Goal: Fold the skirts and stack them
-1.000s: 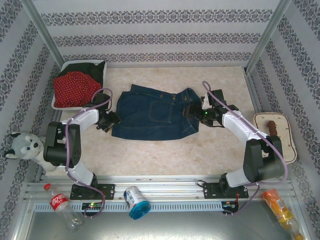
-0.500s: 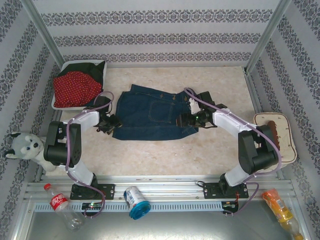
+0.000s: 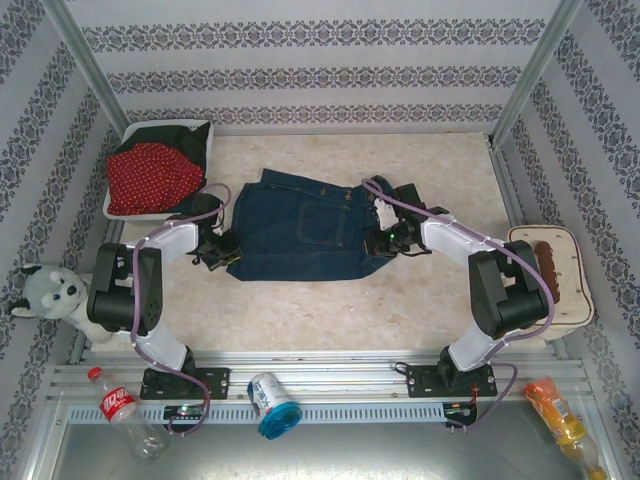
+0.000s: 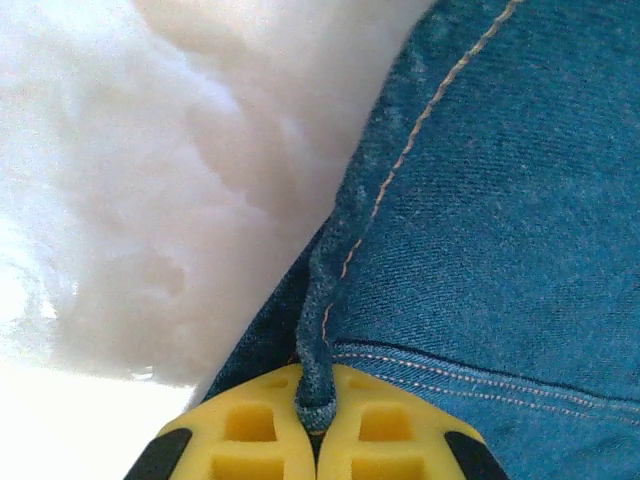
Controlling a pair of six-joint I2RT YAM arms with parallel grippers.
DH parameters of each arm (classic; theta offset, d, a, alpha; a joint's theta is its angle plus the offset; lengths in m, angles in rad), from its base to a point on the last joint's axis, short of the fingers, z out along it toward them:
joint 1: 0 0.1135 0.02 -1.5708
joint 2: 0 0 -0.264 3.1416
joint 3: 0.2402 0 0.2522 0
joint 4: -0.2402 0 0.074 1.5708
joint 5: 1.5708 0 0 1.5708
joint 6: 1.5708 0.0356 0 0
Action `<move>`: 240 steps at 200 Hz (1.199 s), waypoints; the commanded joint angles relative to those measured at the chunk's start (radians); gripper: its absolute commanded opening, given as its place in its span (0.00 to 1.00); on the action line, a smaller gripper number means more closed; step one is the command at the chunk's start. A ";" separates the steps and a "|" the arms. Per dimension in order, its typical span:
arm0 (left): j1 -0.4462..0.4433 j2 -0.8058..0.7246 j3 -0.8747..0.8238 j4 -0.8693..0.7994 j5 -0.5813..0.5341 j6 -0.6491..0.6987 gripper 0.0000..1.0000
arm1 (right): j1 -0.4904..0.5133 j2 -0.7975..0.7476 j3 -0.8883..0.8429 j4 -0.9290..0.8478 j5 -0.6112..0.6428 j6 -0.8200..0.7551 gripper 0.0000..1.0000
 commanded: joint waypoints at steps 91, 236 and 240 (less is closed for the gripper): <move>0.088 -0.433 0.697 -0.421 -0.087 0.196 0.00 | -0.199 -0.710 0.102 0.199 -0.259 -0.054 0.00; 0.115 0.430 1.886 -0.324 0.081 0.281 0.00 | -0.237 -0.087 0.612 0.504 -0.324 -0.123 0.00; 0.116 0.424 1.876 -0.314 0.080 0.287 0.00 | -0.235 -0.082 0.617 0.493 -0.329 -0.133 0.00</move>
